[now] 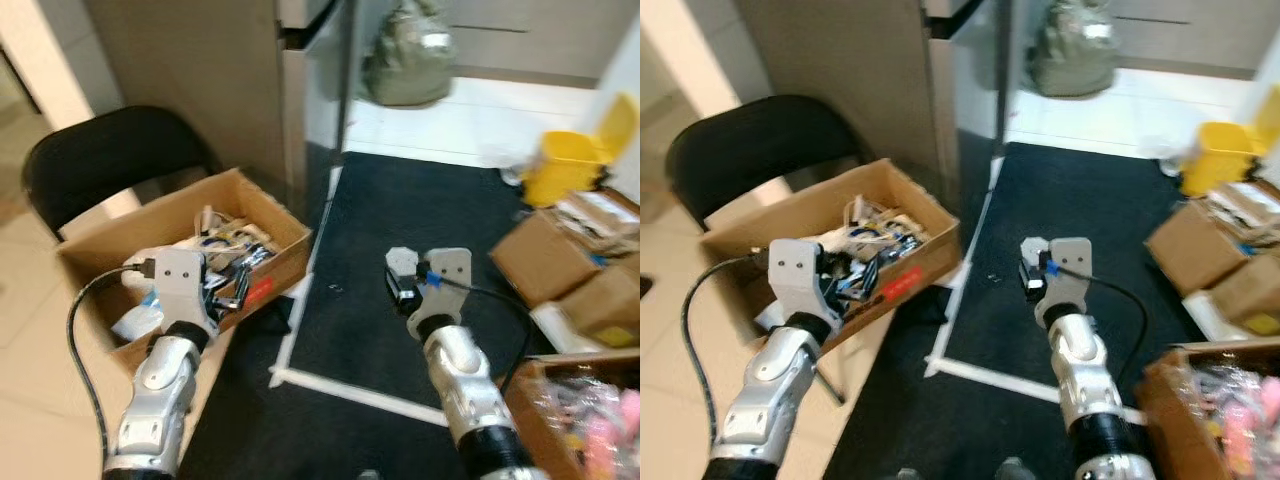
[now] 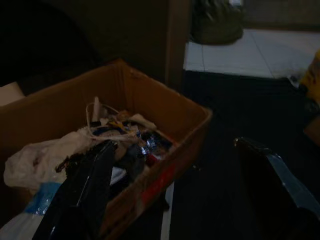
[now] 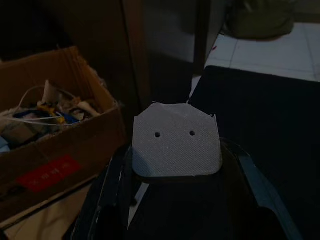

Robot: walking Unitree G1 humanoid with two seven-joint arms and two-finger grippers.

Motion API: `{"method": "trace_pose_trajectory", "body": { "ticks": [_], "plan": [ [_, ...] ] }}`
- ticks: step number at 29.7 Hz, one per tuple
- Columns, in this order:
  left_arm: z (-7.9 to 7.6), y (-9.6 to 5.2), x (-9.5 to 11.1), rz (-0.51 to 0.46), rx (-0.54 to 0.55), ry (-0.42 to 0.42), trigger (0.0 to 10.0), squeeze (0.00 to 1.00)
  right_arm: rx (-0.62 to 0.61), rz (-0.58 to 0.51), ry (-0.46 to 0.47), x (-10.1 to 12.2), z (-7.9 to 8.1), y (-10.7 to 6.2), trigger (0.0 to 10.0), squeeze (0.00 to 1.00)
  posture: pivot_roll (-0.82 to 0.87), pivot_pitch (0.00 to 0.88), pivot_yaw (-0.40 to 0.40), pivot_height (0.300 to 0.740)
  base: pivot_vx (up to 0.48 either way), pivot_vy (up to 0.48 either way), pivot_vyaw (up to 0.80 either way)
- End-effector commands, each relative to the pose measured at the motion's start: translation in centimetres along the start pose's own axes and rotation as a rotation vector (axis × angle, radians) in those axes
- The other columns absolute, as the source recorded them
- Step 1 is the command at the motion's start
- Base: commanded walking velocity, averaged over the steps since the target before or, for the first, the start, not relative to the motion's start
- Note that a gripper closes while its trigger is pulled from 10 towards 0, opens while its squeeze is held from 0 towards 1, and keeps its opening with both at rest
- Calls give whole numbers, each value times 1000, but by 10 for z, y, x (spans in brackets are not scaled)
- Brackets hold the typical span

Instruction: Picking trash to rubbish bin

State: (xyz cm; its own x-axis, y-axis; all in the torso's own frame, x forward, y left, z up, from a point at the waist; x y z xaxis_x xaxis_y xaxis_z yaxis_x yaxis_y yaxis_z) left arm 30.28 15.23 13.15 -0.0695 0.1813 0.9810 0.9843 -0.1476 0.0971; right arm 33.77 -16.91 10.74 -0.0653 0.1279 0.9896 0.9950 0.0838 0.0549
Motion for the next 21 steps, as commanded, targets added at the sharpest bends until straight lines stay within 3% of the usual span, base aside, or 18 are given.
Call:
{"method": "trace_pose_trajectory", "body": {
  "ticks": [1, 5, 21],
  "plan": [
    [5, -3, -2, 13, 19, 5, 10000, 0, 8, 0, 7, -1, 5, 0, 10000, 0, 57, 148, 1, 740, 281, 0, 800],
    [5, -3, -2, 13, 21, 6, 10000, 0, 7, -4, 7, 1, 5, 2, 10000, 0, 56, 149, -3, 740, 282, 0, 800],
    [5, -5, -3, 18, 19, 5, 10000, 0, 3, -14, 23, 4, 5, 7, 10000, 0, 58, 146, -4, 740, 283, 0, 0]
  ]
}}
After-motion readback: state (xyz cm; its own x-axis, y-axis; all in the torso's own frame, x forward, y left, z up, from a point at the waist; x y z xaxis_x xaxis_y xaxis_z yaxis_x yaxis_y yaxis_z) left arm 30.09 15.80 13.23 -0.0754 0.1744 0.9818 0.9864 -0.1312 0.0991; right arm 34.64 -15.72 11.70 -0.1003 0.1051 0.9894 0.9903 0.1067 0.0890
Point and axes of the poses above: a point about 5 cm out from each wrist's last joint towards the gripper, its own y axis pointing out of the wrist towards the gripper, its own x axis along the axis of the wrist's last joint, z = x × y, the point moved 1 cm from there along y, pointing out of the wrist towards the gripper, and after that the axes turned 8 degrees about -y, right-handed, at the moved point
